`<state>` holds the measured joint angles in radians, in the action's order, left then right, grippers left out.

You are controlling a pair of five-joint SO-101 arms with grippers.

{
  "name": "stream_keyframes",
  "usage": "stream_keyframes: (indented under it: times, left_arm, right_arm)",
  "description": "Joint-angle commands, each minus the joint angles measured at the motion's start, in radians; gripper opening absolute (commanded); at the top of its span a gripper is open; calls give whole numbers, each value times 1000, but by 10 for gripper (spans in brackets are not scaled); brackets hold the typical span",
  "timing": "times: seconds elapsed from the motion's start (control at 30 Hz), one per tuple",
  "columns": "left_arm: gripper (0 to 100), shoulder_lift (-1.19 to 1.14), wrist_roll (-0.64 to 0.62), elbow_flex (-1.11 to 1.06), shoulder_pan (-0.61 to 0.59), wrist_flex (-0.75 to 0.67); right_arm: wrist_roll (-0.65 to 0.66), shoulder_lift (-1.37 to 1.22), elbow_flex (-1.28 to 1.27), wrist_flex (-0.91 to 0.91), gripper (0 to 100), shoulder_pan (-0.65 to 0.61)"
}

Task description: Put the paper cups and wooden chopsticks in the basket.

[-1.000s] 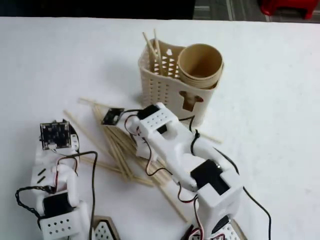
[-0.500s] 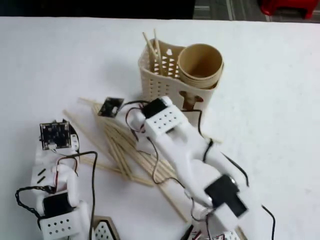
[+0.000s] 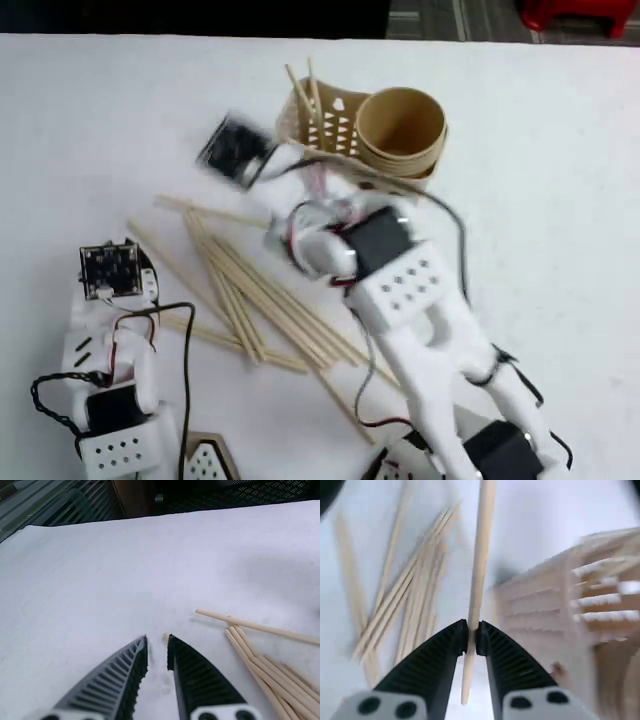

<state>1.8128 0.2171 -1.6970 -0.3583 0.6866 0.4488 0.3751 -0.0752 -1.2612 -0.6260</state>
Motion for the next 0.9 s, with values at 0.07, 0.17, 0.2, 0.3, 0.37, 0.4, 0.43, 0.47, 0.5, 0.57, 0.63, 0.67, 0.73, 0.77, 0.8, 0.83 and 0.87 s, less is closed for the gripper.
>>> stream_keyframes:
  times: [0.07,0.17,0.2,0.3,0.37,0.4,0.43,0.47,0.5,0.57,0.63,0.67,0.73,0.77,0.8,0.83,0.87]
  left_arm:
    - [91,15,12,5,7,-17]
    - [91,15,12,5,7,-17]
    - [91,15,12,5,7,-17]
    - [91,15,12,5,7,-17]
    - [91,15,12,5,7,-17]
    - [91,15,12,5,7,-17]
    - [91,15,12,5,7,-17]
    - [91,15,12,5,7,-17]
    - [91,15,12,5,7,-17]
    - [91,15,12,5,7,-17]
    - [91,15,12,5,7,-18]
    - [91,15,12,5,7,-18]
    - [91,15,12,5,7,-18]
    - [91,15,12,5,7,-18]
    - [91,15,12,5,8,-18]
    - [91,15,12,5,8,-18]
    - [91,15,12,5,8,-18]
  right_arm:
    - [-112,54,184,200,19,93]
    - [-157,51,184,358,19,127]
    - [-170,51,172,406,19,134]
    - [-193,51,92,564,19,153]
    - [-196,51,11,671,19,165]
    - [-196,51,-43,730,19,174]
    - [-196,51,-101,796,19,185]
    - [-196,51,-161,858,19,194]
    - [-196,51,-222,923,19,202]
    - [-196,51,-334,1038,19,213]
    - [-196,51,-423,1127,19,217]
    - [-196,50,-457,1158,19,217]
    - [-196,50,-505,1188,19,217]
    - [-196,48,-522,1196,19,217]
    - [-196,39,-529,1198,19,217]
    - [-196,24,-532,1198,19,217]
    - [-196,5,-532,1198,19,217]
